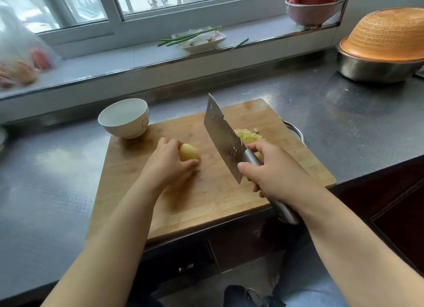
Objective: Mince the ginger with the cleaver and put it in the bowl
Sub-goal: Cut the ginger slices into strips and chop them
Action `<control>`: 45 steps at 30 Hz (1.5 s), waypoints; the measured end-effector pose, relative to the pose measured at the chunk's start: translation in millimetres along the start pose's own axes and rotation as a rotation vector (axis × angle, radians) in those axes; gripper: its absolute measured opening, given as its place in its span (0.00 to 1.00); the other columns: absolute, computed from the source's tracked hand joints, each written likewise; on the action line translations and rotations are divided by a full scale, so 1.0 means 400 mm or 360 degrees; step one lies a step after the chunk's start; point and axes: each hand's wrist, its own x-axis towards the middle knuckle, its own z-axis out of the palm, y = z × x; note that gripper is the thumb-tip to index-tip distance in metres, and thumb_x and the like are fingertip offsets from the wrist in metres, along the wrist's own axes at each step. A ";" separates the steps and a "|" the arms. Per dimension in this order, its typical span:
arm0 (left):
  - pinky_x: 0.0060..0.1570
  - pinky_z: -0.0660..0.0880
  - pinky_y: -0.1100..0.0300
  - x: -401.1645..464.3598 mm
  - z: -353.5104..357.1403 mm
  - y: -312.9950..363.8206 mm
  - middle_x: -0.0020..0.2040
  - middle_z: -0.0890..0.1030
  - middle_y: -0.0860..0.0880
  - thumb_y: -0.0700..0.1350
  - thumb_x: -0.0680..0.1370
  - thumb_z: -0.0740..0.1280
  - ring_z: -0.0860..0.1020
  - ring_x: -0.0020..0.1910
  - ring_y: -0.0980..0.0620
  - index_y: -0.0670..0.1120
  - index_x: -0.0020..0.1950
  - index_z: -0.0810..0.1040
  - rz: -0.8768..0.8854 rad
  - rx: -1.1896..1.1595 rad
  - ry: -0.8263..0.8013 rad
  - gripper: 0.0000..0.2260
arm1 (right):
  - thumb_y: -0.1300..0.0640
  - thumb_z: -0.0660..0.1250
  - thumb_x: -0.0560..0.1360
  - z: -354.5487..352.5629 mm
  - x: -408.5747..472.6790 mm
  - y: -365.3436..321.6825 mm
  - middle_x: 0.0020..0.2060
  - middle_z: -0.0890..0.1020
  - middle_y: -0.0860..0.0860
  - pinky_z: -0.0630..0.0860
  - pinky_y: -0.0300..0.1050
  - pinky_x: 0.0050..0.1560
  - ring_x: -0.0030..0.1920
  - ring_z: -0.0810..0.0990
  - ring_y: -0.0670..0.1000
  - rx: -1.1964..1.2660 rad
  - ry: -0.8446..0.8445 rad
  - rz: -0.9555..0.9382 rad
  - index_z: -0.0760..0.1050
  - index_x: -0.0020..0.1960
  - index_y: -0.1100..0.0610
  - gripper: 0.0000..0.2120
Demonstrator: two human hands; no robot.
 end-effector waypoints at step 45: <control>0.49 0.74 0.61 -0.231 0.070 -0.037 0.59 0.71 0.52 0.51 0.75 0.71 0.76 0.46 0.59 0.53 0.65 0.70 -0.0145 -0.0674 0.0181 0.20 | 0.57 0.64 0.79 0.064 -0.004 -0.049 0.29 0.76 0.54 0.77 0.46 0.29 0.27 0.77 0.49 -0.0267 -0.0512 -0.0151 0.71 0.40 0.56 0.09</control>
